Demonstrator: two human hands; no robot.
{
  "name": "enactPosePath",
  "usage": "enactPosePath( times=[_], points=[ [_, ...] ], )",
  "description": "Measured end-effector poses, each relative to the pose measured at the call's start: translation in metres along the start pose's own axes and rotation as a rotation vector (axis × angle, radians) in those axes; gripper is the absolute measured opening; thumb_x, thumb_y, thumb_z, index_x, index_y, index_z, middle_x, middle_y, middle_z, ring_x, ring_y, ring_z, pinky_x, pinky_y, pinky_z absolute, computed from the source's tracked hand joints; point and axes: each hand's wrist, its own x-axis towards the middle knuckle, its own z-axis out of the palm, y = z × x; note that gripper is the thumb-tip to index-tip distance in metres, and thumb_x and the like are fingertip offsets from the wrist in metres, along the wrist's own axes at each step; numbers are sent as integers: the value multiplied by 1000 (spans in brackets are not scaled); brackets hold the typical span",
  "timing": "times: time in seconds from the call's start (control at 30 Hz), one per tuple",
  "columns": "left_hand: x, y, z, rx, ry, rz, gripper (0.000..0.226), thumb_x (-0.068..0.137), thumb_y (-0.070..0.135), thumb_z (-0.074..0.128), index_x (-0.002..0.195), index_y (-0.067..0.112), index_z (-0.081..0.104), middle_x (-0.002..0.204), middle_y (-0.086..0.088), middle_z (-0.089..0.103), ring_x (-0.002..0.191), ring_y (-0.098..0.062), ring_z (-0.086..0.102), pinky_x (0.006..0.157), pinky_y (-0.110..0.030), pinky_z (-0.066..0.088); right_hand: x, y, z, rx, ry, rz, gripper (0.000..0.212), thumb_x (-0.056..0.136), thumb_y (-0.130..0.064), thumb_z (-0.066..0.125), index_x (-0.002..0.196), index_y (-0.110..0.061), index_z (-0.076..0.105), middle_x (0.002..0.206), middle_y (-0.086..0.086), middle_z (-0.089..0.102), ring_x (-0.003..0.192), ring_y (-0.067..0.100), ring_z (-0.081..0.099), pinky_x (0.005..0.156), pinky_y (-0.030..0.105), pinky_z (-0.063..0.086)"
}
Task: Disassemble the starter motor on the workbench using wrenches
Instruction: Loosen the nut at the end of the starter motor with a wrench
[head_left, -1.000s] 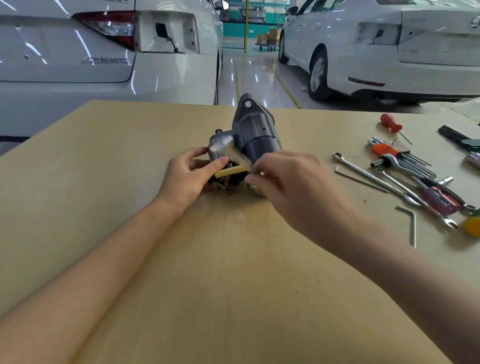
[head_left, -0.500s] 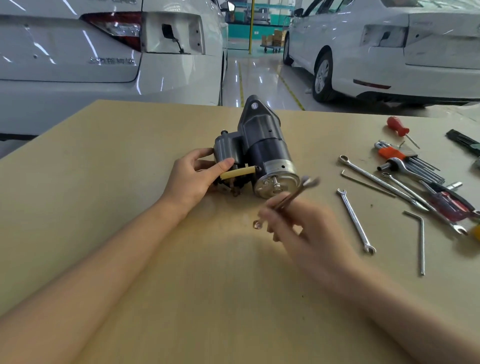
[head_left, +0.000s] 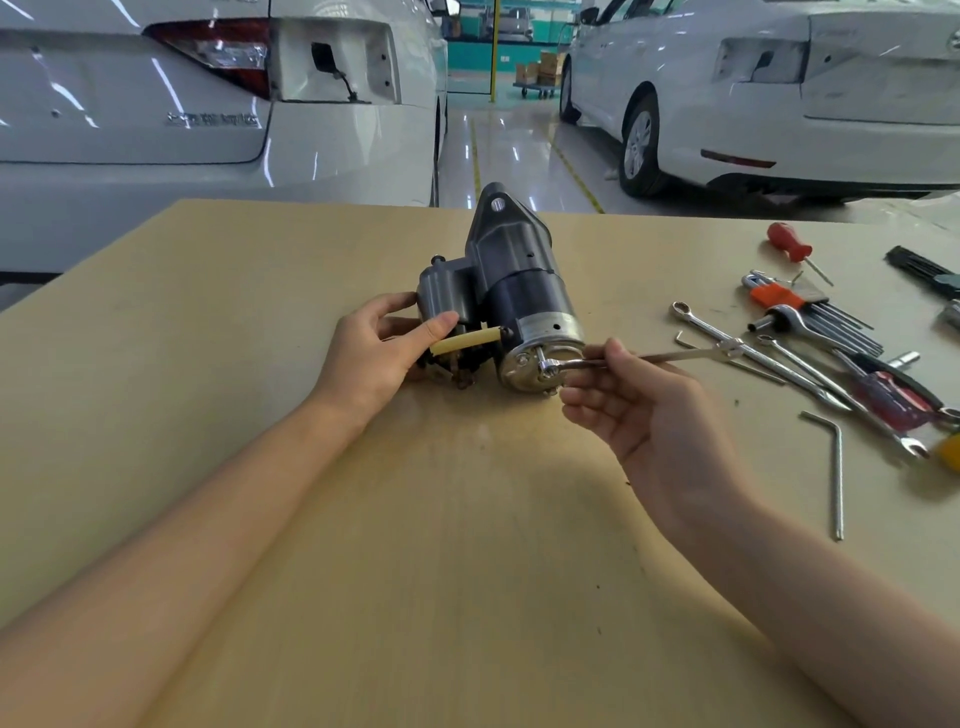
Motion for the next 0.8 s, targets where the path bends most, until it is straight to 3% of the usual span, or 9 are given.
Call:
enactPosePath(
  times=[0.3, 0.37, 0.43, 0.5, 0.6, 0.7, 0.8],
  points=[
    [-2, 1, 0, 3, -9, 2, 56, 81, 34, 73, 131, 17, 55, 97, 8, 68, 76, 7, 66, 56, -7, 46, -2, 4, -1, 62, 8, 10, 19, 94, -10, 53, 89, 3, 65, 76, 18, 71, 72, 28, 72, 61, 28, 56],
    [-2, 2, 0, 4, -12, 0, 61, 78, 38, 74, 131, 17, 55, 98, 7, 69, 77, 5, 67, 59, -10, 49, -3, 4, 0, -34, 11, -69, 16, 94, -10, 55, 88, 1, 66, 74, 17, 71, 71, 29, 72, 62, 29, 57],
    [-3, 3, 0, -12, -14, -13, 73, 68, 45, 74, 131, 16, 55, 100, 4, 70, 85, -5, 69, 71, -22, 56, -3, -1, 3, -290, -4, -248, 16, 93, -10, 58, 83, -7, 69, 68, 13, 70, 65, 27, 71, 61, 31, 56],
    [-3, 3, -1, -25, -16, -29, 80, 61, 49, 73, 131, 16, 55, 101, 1, 71, 91, -12, 69, 79, -32, 58, 0, -9, 9, -715, -27, -500, 17, 93, -14, 60, 78, -13, 68, 63, 9, 68, 58, 25, 67, 57, 36, 54],
    [-2, 2, -1, -45, -17, -51, 72, 66, 44, 77, 129, 15, 57, 102, -2, 72, 93, -16, 70, 80, -30, 57, 2, -17, 29, -1369, -171, -815, 18, 92, -22, 61, 82, -9, 69, 69, 4, 64, 60, 24, 58, 60, 39, 49],
    [1, 0, -2, -11, -5, -41, 58, 76, 38, 77, 127, 18, 59, 99, 2, 72, 85, -5, 69, 66, -13, 51, -5, -13, 52, -1821, -455, -802, 10, 94, -15, 55, 91, -14, 65, 85, -1, 50, 75, 19, 56, 61, 32, 45],
    [1, 0, 0, -14, -6, -34, 58, 77, 37, 76, 129, 17, 57, 100, 0, 71, 85, -9, 68, 58, -10, 48, -10, -14, 60, -2032, -580, -781, 15, 91, -1, 48, 94, -13, 57, 86, 4, 35, 76, 18, 41, 61, 31, 36]
  ],
)
